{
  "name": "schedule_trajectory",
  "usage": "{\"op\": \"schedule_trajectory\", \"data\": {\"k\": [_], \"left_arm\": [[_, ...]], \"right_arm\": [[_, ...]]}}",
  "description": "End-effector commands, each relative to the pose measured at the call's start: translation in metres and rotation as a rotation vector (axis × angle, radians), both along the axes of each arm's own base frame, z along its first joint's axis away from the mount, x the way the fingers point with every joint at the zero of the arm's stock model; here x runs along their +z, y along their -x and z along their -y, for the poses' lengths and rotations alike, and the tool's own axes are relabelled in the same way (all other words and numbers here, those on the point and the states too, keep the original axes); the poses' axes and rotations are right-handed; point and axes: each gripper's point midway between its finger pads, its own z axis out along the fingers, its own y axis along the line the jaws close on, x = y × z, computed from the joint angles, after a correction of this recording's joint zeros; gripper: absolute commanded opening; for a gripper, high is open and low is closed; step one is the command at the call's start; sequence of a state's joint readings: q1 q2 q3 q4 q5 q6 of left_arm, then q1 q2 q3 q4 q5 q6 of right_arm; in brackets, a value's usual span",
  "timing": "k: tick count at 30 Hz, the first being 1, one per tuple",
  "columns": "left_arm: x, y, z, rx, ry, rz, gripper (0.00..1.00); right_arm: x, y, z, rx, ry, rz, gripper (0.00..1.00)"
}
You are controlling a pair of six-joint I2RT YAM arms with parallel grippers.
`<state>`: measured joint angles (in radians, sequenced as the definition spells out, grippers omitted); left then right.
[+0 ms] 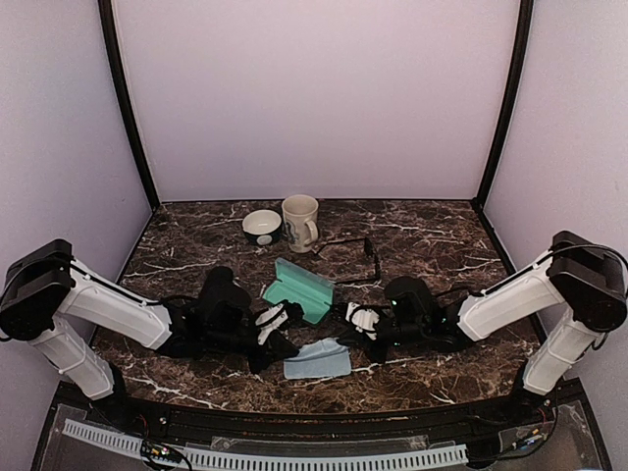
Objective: Organize the sunglasses
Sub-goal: Fold the glasses cleaning cloth at the center of the board.
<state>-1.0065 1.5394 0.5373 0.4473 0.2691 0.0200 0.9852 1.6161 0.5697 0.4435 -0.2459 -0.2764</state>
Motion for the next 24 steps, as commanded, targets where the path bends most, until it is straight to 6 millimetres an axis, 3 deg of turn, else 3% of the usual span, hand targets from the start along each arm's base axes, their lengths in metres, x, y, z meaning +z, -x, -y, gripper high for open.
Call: {"op": "schedule_trajectory", "data": {"k": [1,24], "left_arm": [[-0.011,0.008,-0.005,-0.013,-0.03,-0.008,0.0],[-0.028,0.014,-0.007,0.008,-0.06,-0.033,0.05]], "right_arm": [[0.006,0.005,-0.004,-0.005,-0.033,0.007,0.03],[-0.002,0.019,-0.001,-0.028,-0.032,-0.055,0.09]]}}
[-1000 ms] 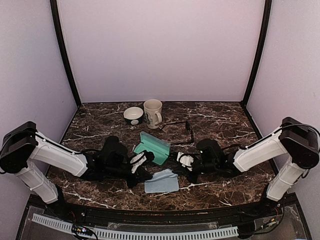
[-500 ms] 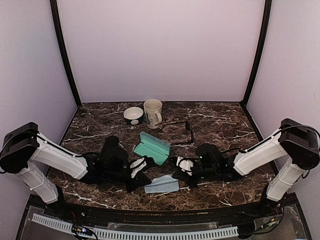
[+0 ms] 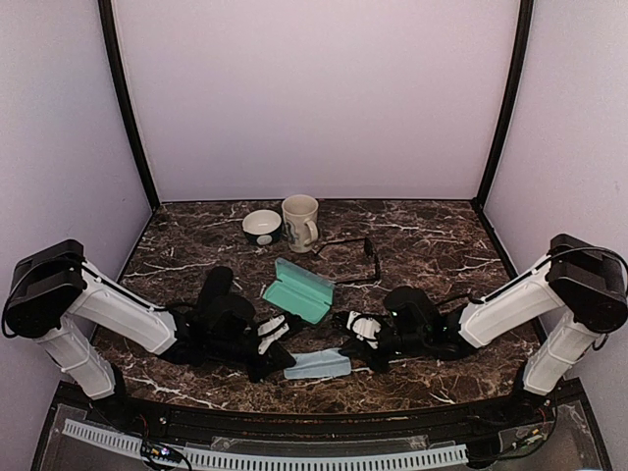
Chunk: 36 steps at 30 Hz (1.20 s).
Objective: Organize the sunglasses
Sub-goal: Fold the glasses cleaning cloth at the center of the board.
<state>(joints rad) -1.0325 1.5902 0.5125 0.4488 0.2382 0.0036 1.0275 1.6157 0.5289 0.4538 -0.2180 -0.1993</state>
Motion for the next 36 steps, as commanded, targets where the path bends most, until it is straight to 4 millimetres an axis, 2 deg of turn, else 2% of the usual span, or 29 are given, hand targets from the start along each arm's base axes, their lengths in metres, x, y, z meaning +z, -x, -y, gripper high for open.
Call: {"op": "schedule_trajectory", "data": {"k": [1,3,6,11,19,36], "left_arm": [[0.0,0.005,0.001,-0.002,0.012,-0.001,0.05],[0.0,0.007,0.001,-0.006,0.014,-0.004,0.08],[0.002,0.01,0.003,-0.01,0.021,-0.008,0.11],[0.0,0.012,0.002,-0.005,0.02,-0.017,0.11],[0.003,0.016,-0.001,-0.006,0.036,-0.026,0.05],[0.007,0.029,0.0,-0.039,0.065,-0.052,0.03]], "right_arm": [[0.011,0.003,-0.006,-0.004,-0.053,0.003,0.1],[0.011,0.004,-0.007,-0.006,-0.058,-0.008,0.1],[0.023,0.006,-0.007,-0.01,-0.092,-0.003,0.11],[0.021,0.008,-0.006,-0.014,-0.092,-0.019,0.08],[0.02,0.013,-0.005,-0.023,-0.102,-0.052,0.0],[0.021,0.031,-0.003,-0.029,-0.125,-0.125,0.0]]}}
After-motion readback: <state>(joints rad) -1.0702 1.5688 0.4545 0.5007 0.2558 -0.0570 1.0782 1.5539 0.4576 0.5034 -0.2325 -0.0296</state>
